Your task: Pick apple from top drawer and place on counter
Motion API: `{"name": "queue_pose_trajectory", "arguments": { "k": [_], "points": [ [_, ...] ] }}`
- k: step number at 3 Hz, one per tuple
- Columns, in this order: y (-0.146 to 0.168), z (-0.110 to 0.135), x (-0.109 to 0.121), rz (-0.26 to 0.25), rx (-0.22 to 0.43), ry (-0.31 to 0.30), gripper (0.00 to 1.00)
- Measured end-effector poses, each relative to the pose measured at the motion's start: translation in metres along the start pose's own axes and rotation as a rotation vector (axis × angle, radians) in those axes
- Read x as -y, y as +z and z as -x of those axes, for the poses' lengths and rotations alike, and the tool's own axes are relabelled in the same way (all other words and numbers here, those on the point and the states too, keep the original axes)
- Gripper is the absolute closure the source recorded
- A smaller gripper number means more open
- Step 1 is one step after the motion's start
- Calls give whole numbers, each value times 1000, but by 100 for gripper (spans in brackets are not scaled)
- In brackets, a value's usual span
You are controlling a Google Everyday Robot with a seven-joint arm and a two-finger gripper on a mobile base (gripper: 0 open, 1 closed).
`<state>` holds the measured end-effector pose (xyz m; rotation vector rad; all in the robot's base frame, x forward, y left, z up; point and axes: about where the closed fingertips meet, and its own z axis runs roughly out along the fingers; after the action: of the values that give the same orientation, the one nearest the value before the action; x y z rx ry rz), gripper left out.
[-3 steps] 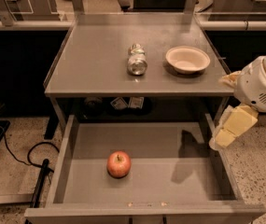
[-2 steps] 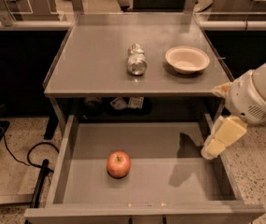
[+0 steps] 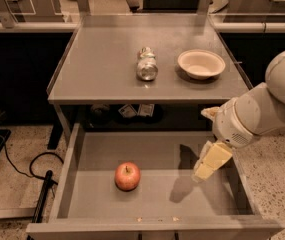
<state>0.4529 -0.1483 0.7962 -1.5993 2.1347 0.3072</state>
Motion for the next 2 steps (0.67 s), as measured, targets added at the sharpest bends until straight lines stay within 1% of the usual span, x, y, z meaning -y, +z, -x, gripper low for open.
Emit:
{"name": "queue_pose_trajectory", "arguments": {
  "k": [1, 2],
  "points": [
    [21, 8, -8, 62, 22, 7, 0],
    [21, 8, -8, 62, 22, 7, 0]
  ]
}}
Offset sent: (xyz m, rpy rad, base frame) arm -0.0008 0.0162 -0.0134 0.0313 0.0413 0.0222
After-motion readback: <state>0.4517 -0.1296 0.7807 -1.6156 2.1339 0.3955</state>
